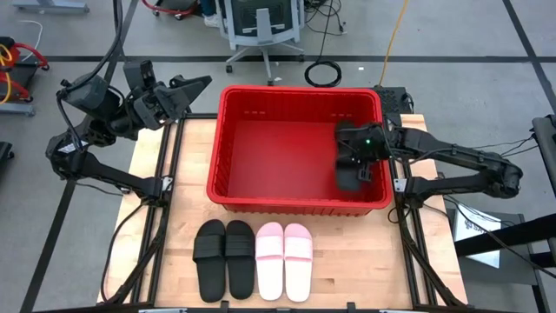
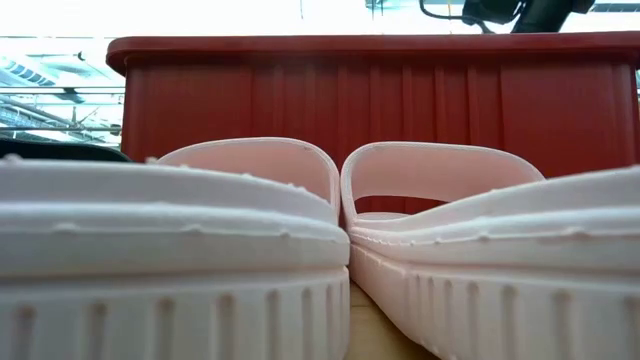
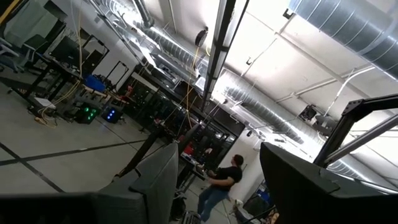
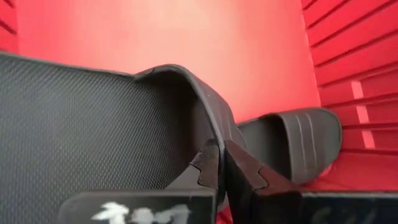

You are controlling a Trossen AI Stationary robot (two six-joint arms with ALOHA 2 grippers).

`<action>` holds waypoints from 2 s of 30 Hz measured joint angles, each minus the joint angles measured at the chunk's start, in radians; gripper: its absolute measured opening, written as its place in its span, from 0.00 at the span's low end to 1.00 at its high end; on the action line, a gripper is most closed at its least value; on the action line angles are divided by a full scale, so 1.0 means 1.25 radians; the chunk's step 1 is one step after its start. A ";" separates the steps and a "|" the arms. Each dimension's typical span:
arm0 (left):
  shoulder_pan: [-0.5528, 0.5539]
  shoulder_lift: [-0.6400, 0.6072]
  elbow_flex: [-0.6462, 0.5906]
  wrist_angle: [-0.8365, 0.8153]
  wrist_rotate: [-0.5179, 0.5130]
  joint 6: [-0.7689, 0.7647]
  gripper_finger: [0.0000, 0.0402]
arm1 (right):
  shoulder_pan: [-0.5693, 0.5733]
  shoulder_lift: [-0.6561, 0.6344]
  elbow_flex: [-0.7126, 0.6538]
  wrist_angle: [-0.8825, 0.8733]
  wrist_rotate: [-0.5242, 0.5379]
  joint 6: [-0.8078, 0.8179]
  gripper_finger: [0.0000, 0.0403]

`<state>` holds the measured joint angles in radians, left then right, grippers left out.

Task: Pick and place slides into bin
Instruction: Put the black slide into the red bin

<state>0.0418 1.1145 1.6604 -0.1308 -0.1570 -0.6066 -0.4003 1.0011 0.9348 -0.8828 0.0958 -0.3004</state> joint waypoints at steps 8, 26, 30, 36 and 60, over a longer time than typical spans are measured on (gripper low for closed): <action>0.000 0.009 0.000 0.001 0.000 -0.001 0.57 | -0.046 -0.002 0.000 -0.021 0.002 -0.058 0.00; 0.000 0.017 0.000 0.001 0.000 0.005 0.57 | -0.130 0.084 0.001 -0.072 -0.062 -0.132 0.00; 0.000 0.017 0.000 0.000 0.000 0.005 0.57 | -0.130 0.096 0.001 -0.073 -0.040 -0.135 0.01; 0.000 0.017 0.000 0.000 0.001 0.007 0.57 | -0.130 0.108 0.001 -0.073 -0.021 -0.135 0.01; 0.000 0.017 0.000 0.000 0.021 0.002 0.57 | -0.119 0.109 0.000 -0.123 0.008 -0.104 0.26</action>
<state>0.0418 1.1362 1.6604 -0.1304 -0.1307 -0.6037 -0.5493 1.1378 0.9344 -1.0360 0.1055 -0.4302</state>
